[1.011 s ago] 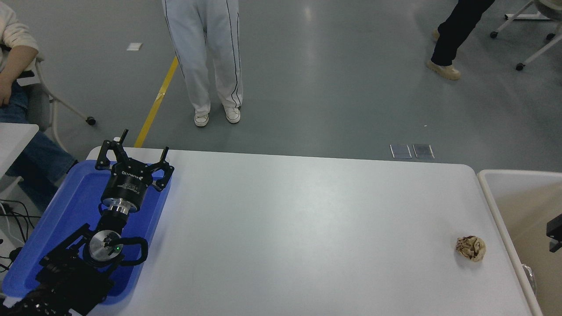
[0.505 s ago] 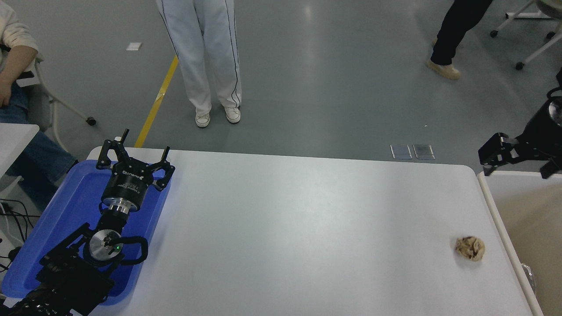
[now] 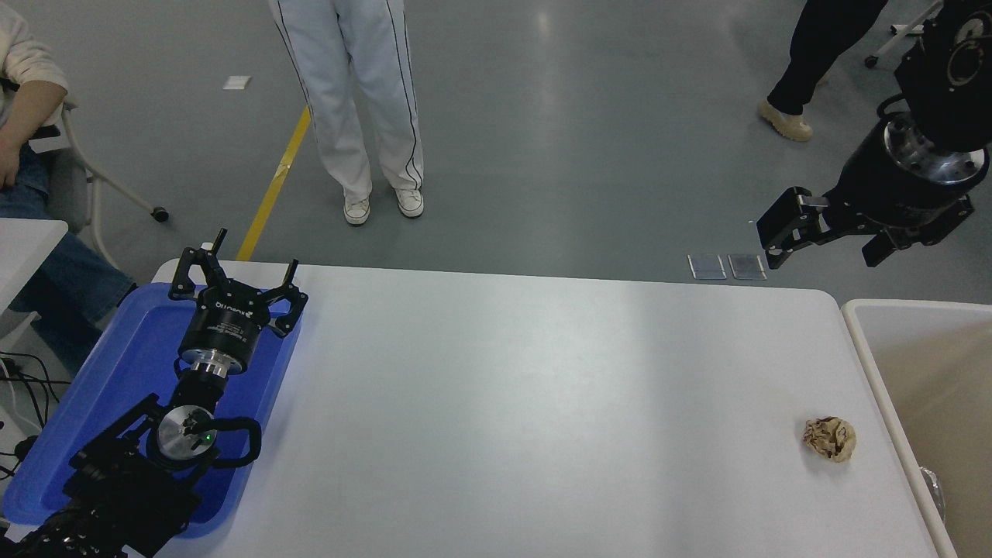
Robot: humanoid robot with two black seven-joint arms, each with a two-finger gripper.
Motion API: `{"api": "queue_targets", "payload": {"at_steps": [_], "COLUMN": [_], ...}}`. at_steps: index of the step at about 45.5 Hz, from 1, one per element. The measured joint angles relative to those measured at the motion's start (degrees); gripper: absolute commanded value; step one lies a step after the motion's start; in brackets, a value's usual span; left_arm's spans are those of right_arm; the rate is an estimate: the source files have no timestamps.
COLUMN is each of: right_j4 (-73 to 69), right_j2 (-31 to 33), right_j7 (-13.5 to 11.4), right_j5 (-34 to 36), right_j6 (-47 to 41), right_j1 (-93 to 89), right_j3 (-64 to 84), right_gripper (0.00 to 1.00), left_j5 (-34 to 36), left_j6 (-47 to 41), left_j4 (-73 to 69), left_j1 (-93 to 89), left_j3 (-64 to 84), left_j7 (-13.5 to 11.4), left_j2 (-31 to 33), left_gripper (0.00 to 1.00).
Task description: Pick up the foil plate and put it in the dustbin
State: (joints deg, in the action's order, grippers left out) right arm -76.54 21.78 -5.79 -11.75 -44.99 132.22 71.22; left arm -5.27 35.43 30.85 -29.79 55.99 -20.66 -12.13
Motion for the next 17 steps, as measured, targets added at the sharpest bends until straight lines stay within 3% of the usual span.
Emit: {"api": "queue_targets", "payload": {"at_steps": [17], "right_j4": [0.2], "right_j2": [-1.1], "right_j7": [0.0], "right_j5": [4.7], "right_j6": [0.0], "right_j1": [0.4], "right_j3": [6.8], "right_gripper": [1.00], "left_j5": [0.1], "left_j6": [0.1], "left_j4": [0.0], "left_j1": [-0.1], "left_j3": [0.0], "left_j7": [0.1], "left_j2": [0.0], "left_gripper": [1.00]}}
